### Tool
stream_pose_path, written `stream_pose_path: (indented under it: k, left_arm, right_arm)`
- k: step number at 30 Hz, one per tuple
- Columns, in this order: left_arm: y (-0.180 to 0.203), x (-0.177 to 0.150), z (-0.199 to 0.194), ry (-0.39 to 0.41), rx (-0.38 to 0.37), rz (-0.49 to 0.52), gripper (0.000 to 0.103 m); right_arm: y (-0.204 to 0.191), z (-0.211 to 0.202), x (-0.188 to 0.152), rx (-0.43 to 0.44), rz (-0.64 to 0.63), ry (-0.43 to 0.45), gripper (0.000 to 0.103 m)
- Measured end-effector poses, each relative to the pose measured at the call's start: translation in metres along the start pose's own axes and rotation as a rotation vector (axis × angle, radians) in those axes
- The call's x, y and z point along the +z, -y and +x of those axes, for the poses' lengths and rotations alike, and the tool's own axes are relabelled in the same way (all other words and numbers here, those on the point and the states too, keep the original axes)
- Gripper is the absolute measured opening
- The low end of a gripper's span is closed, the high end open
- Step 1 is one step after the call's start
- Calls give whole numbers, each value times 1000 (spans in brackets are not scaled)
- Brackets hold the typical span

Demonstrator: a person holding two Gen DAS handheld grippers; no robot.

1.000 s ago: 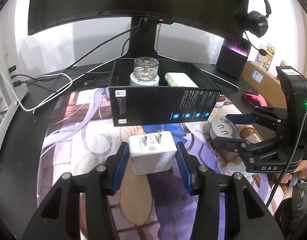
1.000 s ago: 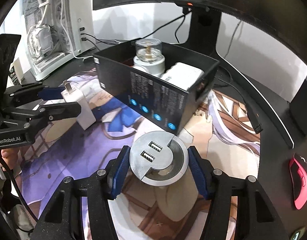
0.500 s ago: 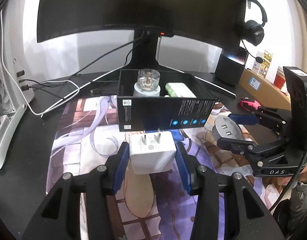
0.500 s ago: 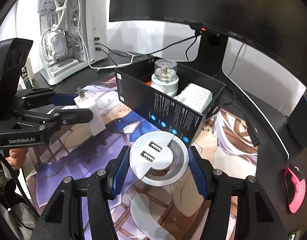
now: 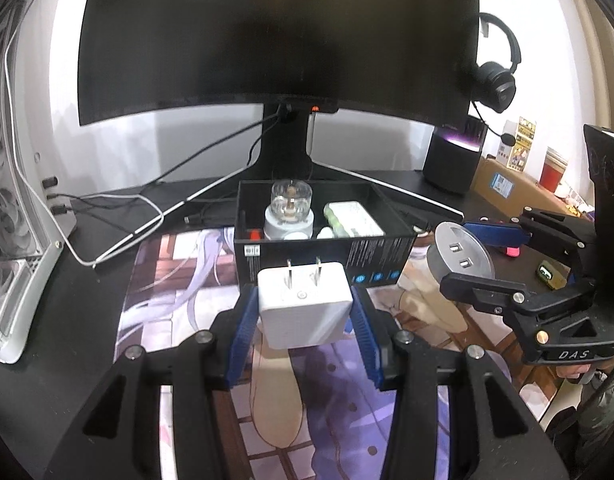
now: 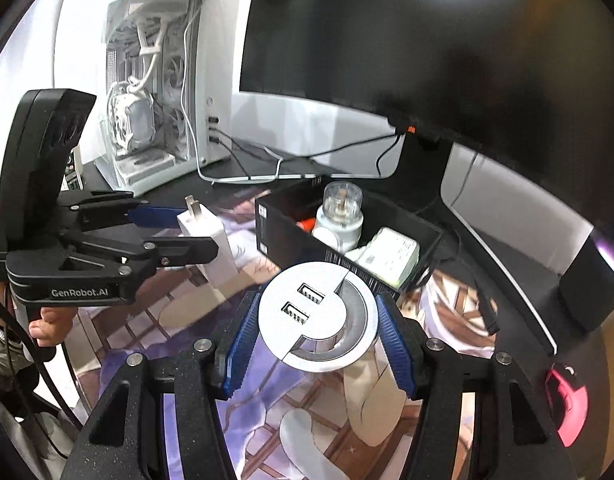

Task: Organize rigid objects
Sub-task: 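Place the wall charger into the black box with the left tool while the right tool places the USB hub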

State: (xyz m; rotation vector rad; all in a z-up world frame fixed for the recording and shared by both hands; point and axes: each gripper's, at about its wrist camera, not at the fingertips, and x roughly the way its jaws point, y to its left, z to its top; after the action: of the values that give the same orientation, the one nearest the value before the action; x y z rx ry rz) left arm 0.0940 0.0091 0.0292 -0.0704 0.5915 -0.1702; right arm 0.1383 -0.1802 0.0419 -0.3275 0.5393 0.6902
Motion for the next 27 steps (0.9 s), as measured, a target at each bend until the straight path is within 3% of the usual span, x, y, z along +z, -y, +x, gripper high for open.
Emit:
stream_pose_path:
  k: [15,20,27]
  left_arm:
    - [-2,36,-3,94,-15,-11,44]
    - [-7,47,13,85,-21,-29,44]
    - [-11,67,22,145,-9,-34,44]
  right_arm:
    - [12,-16,31,-29,31,129,59]
    - [21,-10,41,-36,60,145,59]
    - [38,7,55,-54,93,164,59]
